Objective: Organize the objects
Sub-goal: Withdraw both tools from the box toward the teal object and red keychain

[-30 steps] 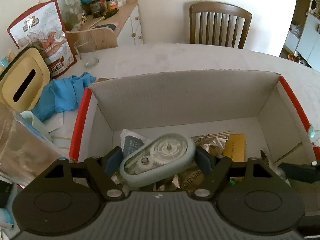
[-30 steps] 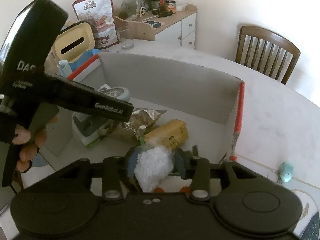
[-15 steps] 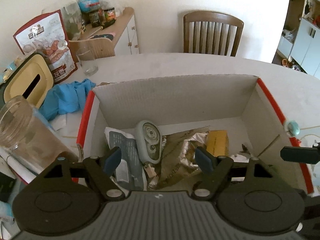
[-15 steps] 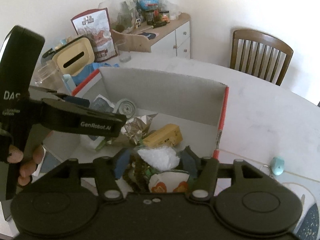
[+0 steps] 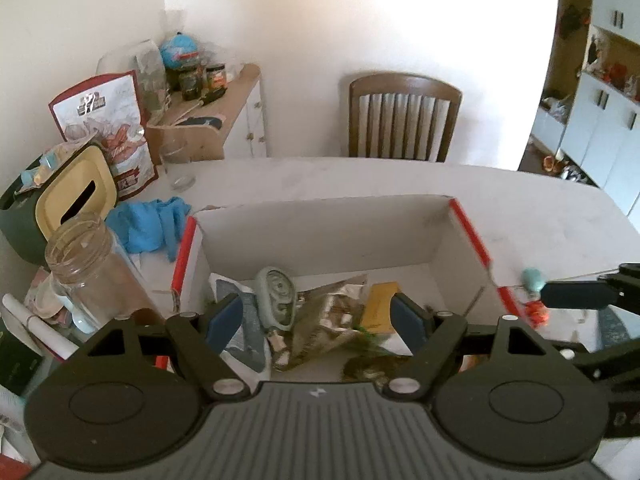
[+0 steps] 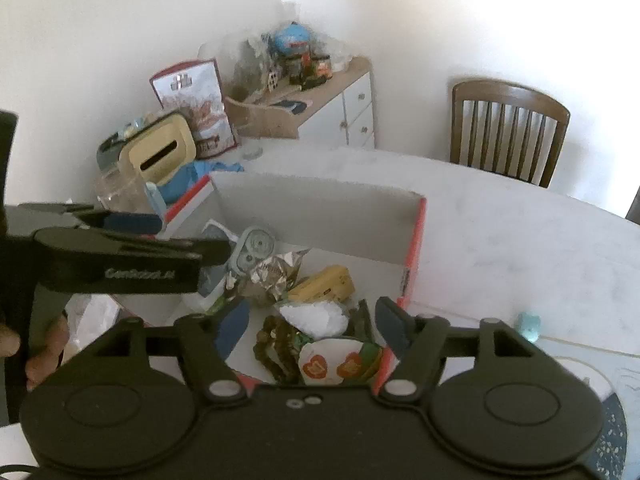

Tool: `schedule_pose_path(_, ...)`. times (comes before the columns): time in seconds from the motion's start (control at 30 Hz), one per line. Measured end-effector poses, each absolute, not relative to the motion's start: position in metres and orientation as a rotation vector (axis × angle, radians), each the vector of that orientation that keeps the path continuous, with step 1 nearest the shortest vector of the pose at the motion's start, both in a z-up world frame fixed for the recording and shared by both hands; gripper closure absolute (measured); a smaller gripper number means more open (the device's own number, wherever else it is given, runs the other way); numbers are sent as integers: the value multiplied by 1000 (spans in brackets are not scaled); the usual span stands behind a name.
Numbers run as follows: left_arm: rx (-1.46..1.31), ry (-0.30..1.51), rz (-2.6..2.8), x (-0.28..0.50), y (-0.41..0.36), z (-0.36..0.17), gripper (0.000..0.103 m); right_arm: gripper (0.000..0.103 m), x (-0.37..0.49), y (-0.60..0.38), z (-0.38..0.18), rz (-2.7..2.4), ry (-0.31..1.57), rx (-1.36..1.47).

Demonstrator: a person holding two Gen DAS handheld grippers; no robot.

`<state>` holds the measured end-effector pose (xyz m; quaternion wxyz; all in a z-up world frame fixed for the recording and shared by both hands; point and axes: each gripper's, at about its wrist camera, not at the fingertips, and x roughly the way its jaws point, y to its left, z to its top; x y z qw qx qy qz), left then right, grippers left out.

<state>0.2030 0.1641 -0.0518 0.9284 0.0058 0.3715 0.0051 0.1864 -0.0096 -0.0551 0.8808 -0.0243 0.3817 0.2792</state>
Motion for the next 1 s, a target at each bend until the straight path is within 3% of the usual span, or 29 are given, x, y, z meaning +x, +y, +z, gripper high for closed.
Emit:
schedule_pose_path(0.67, -43, 757, -52, 162, 123, -33, 18, 4, 148, -75, -30, 578, 690, 50)
schedule_pose_path(0.73, -41, 758, -55, 160, 118, -33, 15, 3, 145, -82, -31, 572, 682, 52)
schedule_pose_path(0.8, -36, 755, -54, 158, 113, -33, 5, 2, 142, -89, -31, 565, 675, 49)
schedule_pose_path(1.0, -44, 750, -64, 153, 95, -32, 2, 2, 135, -109, -34, 546, 662, 33)
